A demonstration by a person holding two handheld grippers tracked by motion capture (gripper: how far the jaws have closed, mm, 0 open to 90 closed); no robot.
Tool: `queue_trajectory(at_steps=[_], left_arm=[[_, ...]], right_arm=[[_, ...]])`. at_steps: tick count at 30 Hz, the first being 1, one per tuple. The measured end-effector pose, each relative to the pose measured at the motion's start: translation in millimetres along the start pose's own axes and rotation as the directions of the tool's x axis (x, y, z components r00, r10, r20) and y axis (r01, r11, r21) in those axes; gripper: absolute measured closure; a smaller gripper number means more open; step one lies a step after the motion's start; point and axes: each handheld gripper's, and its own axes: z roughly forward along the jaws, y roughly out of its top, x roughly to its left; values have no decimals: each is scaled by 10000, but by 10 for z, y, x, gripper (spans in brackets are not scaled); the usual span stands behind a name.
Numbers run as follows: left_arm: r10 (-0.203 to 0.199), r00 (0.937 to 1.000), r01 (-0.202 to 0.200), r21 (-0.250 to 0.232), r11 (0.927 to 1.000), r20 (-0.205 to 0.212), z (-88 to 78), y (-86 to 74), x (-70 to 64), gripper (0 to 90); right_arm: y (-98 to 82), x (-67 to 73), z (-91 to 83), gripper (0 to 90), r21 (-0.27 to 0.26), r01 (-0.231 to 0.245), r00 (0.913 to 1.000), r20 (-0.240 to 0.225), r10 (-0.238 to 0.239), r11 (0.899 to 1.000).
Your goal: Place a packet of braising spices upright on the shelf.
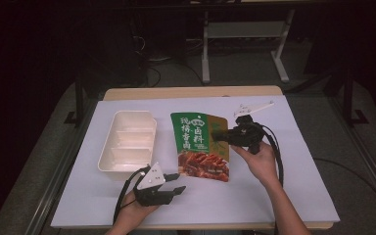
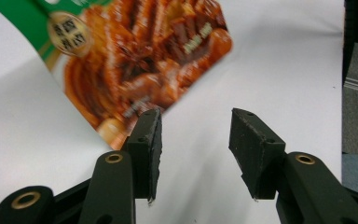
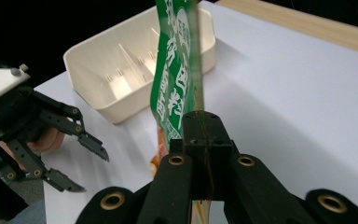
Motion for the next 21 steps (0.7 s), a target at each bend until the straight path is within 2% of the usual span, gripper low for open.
queue_trajectory(at_steps=[6, 14, 15, 21], left_arm=[[142, 9999, -141, -97, 9999, 51, -43, -42, -31, 506], [279, 9994, -276, -155, 9995, 220, -103, -116, -78, 466], [292, 9993, -288, -170, 9994, 244, -118, -129, -88, 461], [371, 9988, -364, -224, 9991, 315, -149, -154, -99, 449]], right_arm=[[106, 79, 21, 900, -166, 282, 9996, 22, -281, 9995], [357, 198, 99, 900, -442, 864, 9963, 62, -862, 9953], [437, 227, 121, 900, -490, 974, 9952, -19, -976, 9940], [625, 310, 212, 900, -609, 1105, 9929, -364, -1129, 9920]])
